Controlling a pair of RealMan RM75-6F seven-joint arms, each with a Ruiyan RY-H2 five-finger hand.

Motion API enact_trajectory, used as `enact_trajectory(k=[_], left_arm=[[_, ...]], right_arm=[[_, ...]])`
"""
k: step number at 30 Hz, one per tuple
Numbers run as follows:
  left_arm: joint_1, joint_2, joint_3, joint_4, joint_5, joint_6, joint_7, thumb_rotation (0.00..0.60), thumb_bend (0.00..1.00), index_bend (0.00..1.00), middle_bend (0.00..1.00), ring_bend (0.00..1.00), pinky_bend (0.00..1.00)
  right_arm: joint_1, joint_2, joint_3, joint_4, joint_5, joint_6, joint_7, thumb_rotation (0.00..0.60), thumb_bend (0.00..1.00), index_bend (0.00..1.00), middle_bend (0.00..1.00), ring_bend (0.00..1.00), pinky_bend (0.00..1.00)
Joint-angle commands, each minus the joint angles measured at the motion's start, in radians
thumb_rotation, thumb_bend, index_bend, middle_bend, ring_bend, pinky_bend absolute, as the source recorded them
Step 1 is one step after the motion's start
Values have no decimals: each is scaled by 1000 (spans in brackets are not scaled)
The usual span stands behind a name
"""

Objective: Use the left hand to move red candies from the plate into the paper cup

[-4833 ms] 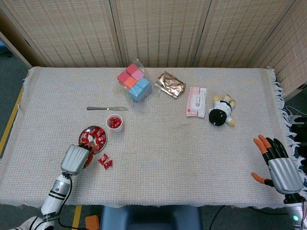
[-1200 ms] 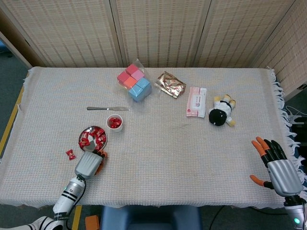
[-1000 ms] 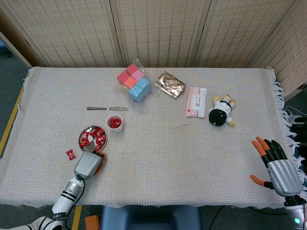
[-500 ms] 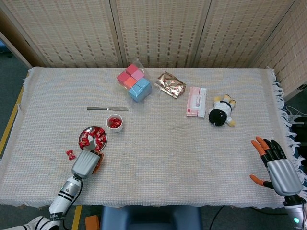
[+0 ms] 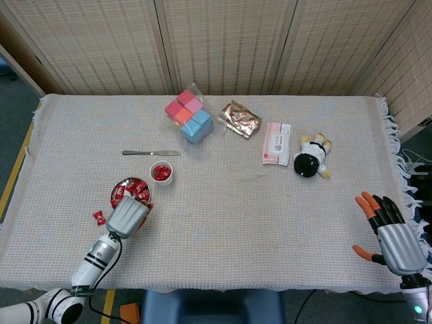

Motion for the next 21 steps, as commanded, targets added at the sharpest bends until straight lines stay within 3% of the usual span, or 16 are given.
enact_trajectory(k=[1,7,12,16,21], left_arm=[[-43,5,-38,-14,-21,-36,33,600,391,611,637,608,1000],[-126,-31,-107,33,-87,-103,50,600,393,616,651,613,1000],[-152,-46,-125,58,-110,-123,52,600,394,618,650,620,1000],[-244,-111,-186,186,-178,-202,51,600,392,617,648,620,1000],[-312,-160,-213,314,-214,-243,21,600,393,617,649,620,1000]], right_arm=[[2,-1,1,0,3,-4,-3,600,43,0,0,0,0],[3,-2,11,0,26,-9,-6,600,43,0,0,0,0],[5,-4,14,1,35,-16,-10,600,43,0,0,0,0],[10,-9,26,2,66,-30,-22,600,43,0,0,0,0],[14,-13,34,1,89,-42,-33,600,43,0,0,0,0]])
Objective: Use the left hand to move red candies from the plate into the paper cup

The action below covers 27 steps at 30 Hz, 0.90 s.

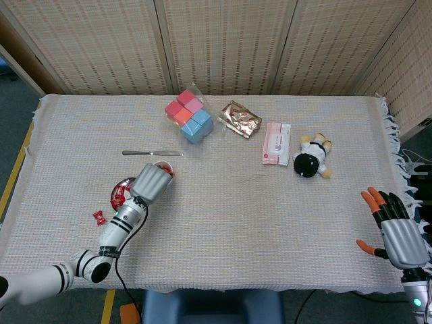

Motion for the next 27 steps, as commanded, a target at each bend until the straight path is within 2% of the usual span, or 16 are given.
enact_trajectory(k=[1,5,10,18,21,25,27], left_arm=[[-71,-50,-37,108,-46,-49,-28,600,393,617,649,620,1000],[-92,-55,-40,154,-58,-57,-57,600,394,617,650,620,1000],[-100,-63,-16,188,-66,-68,-86,600,394,597,632,608,1000],[-109,-74,10,203,-56,-39,-95,600,390,375,457,417,973],[-104,-61,12,185,-57,-22,-99,600,389,313,381,351,969],[-79,-22,22,112,-49,24,-101,600,387,310,367,331,969],[-50,13,33,41,-37,64,-113,600,387,310,365,331,971]], right_arm=[[2,-2,4,0,10,-6,-6,600,43,0,0,0,0],[4,-5,10,1,25,-12,-13,600,43,0,0,0,0],[6,-9,13,0,34,-16,-23,600,43,0,0,0,0],[4,-8,12,-2,31,-13,-22,600,43,0,0,0,0],[2,-7,11,-1,28,-9,-17,600,43,0,0,0,0],[-1,-5,10,-1,23,-3,-12,600,43,0,0,0,0],[-1,-4,8,-1,17,-1,-8,600,43,0,0,0,0]])
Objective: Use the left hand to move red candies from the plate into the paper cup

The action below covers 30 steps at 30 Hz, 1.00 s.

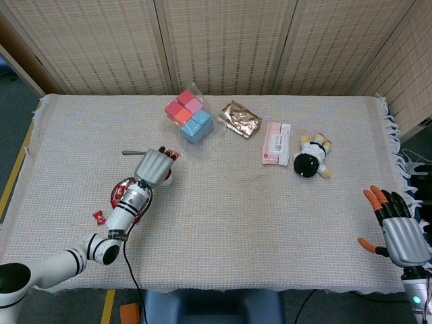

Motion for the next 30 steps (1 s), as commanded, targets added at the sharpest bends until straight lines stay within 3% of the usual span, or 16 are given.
enact_trajectory(k=[1,7,11,14,19,30], left_arm=[[53,65,23,-122,26,76,-20,600,387,309,364,331,973],[210,158,154,-300,161,273,-80,600,386,320,397,405,977],[318,167,263,-307,222,359,-101,600,385,341,417,417,983],[373,150,311,-276,250,397,-98,600,386,337,417,418,990],[423,88,337,-178,270,416,-99,600,384,334,414,411,991],[437,-14,311,-5,301,398,-125,600,386,322,392,361,997]], right_arm=[[-1,1,-3,0,-6,2,3,600,43,0,0,0,0],[-5,7,-13,-3,-33,13,16,600,43,0,0,0,0],[-7,10,-22,-5,-55,21,24,600,43,0,0,0,0],[-7,11,-29,-5,-71,23,27,600,43,0,0,0,0],[-5,11,-38,-8,-90,20,24,600,43,0,0,0,0],[-7,18,-48,-6,-105,25,41,600,43,0,0,0,0]])
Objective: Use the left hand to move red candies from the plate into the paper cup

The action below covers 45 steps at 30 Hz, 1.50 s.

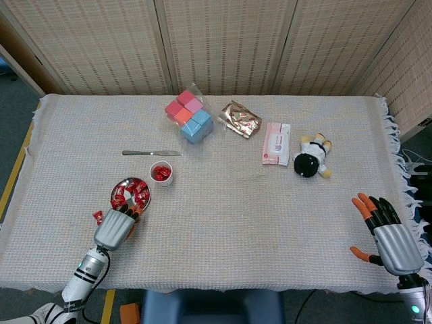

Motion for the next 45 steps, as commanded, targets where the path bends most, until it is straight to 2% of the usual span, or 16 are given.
enact_trajectory(k=[1,9,15,28,41,45], left_arm=[[0,-24,-13,41,9,-11,-14,600,386,321,392,359,998],[-2,-57,-31,105,24,-22,-15,600,385,326,391,356,1000],[4,-56,-33,114,25,-37,15,600,384,338,389,352,1000],[29,-52,-21,120,41,-43,99,600,380,448,377,323,986],[58,-51,-6,120,59,-42,125,600,381,446,375,325,978],[62,-56,-9,131,54,-54,129,600,383,433,389,370,978]], right_arm=[[0,1,0,0,3,-2,0,600,43,0,0,0,0],[2,4,0,-2,7,-6,1,600,43,0,0,0,0],[2,4,2,-3,12,-8,-1,600,43,0,0,0,0],[0,7,0,-5,8,-3,1,600,43,0,0,0,0],[-3,10,-4,-3,-2,5,9,600,44,0,0,0,0],[-3,10,-4,-3,-4,5,8,600,46,0,0,0,0]])
